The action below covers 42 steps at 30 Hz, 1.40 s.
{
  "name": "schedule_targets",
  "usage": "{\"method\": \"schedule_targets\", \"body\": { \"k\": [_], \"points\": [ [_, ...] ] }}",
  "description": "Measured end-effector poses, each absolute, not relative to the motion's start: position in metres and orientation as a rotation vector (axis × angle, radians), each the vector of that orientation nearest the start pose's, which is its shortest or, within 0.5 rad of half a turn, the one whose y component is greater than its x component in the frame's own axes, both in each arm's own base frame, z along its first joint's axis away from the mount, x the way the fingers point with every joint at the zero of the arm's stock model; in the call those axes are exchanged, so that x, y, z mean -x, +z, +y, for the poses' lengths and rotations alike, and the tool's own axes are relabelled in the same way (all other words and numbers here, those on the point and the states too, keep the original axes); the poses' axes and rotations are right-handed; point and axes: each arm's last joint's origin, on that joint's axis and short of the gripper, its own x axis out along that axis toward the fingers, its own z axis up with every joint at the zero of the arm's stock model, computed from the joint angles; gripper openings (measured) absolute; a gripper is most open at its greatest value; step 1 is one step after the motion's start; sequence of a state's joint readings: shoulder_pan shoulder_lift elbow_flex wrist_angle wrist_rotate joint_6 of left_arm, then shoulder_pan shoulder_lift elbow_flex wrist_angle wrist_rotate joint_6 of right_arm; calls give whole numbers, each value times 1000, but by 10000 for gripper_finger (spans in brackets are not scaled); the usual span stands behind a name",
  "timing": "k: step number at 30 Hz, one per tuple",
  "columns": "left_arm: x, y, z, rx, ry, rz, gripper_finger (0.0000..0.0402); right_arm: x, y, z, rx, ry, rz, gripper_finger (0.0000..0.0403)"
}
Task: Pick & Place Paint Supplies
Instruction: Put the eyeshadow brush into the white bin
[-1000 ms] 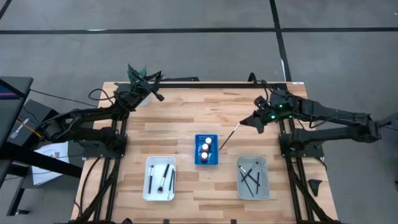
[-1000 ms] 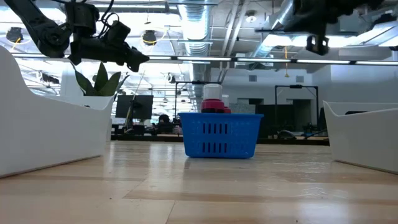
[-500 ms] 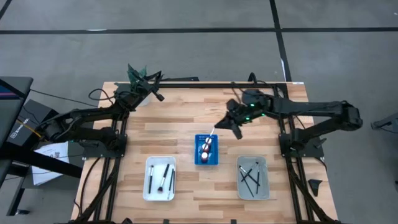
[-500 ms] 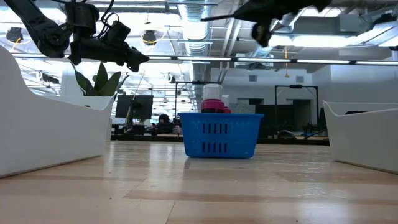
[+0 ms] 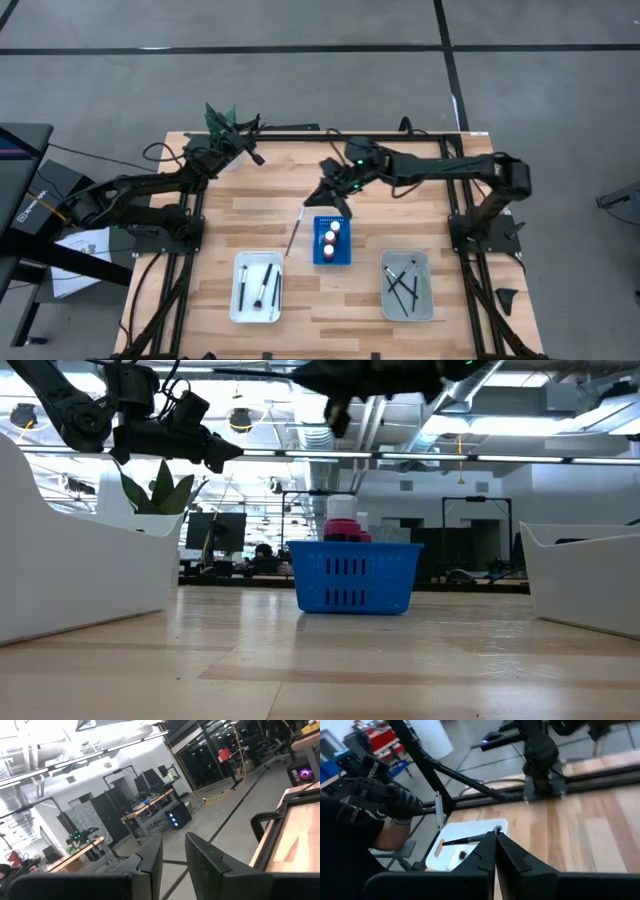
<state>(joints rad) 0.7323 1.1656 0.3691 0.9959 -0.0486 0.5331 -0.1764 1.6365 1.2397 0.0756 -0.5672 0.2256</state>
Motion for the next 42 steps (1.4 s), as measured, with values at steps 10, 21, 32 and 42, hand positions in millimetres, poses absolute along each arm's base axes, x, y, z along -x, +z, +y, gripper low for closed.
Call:
{"method": "schedule_targets", "body": {
  "k": [10, 21, 32, 42],
  "points": [
    [-168, 231, 150, -553, 799, 15, 76, -426, 284, -30, -289, 466, 305, 0],
    [-168, 229, 150, -543, 794, 43, 76, -458, 254, 24, -236, 341, 293, 0],
    [-175, 222, 144, -522, 740, 103, 76, -476, 211, 48, -264, 286, 291, 0],
    [-179, 218, 139, -511, 699, 135, 76, -475, 208, 59, -276, 304, 319, 0]
  ]
}}
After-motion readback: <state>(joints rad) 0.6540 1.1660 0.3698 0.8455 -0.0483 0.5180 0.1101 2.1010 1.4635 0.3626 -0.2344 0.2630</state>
